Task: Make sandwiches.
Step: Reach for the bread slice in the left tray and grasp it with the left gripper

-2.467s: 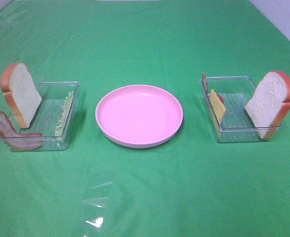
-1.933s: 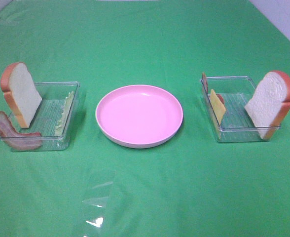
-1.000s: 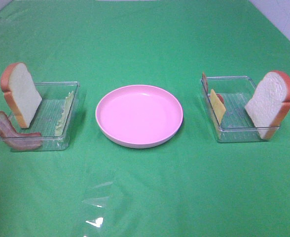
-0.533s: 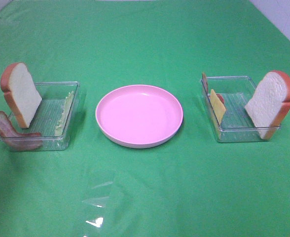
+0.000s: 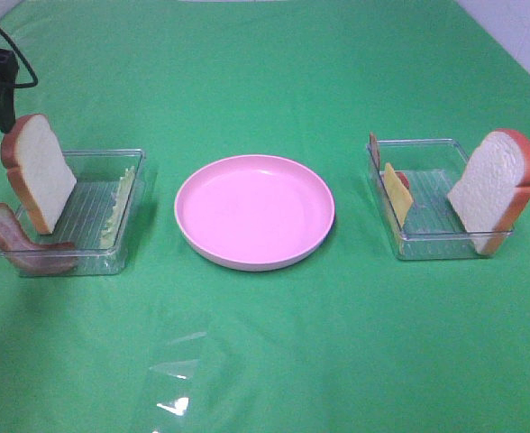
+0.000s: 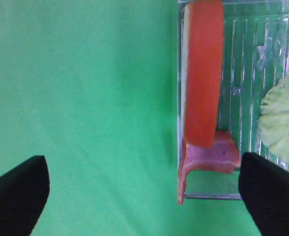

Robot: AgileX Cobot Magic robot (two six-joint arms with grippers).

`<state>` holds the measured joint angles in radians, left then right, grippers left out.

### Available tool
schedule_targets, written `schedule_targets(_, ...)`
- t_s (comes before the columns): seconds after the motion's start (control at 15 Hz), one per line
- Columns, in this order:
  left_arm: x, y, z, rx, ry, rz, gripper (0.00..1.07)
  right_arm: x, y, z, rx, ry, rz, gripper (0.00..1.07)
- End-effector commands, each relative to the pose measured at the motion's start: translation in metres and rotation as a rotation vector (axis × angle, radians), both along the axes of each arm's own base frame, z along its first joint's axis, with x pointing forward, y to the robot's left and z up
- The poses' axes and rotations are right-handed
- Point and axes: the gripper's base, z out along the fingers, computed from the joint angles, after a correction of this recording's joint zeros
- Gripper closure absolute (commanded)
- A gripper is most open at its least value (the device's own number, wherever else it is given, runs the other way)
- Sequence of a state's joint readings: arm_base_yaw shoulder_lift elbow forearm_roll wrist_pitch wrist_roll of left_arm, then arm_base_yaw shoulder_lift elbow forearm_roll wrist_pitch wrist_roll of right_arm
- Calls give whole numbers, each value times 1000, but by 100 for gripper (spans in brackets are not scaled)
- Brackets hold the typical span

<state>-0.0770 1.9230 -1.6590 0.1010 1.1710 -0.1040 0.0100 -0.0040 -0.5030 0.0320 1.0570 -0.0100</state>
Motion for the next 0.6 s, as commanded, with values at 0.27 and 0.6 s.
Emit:
schedule_targets(0.27,44,-26,-39,-32,-10,-55,9,-3,0,-1,7,-24,-2,9)
schedule_targets(0.6,60,-34,-81,-44,57,-69,9,-3,0,-1,10,-24,-5,9)
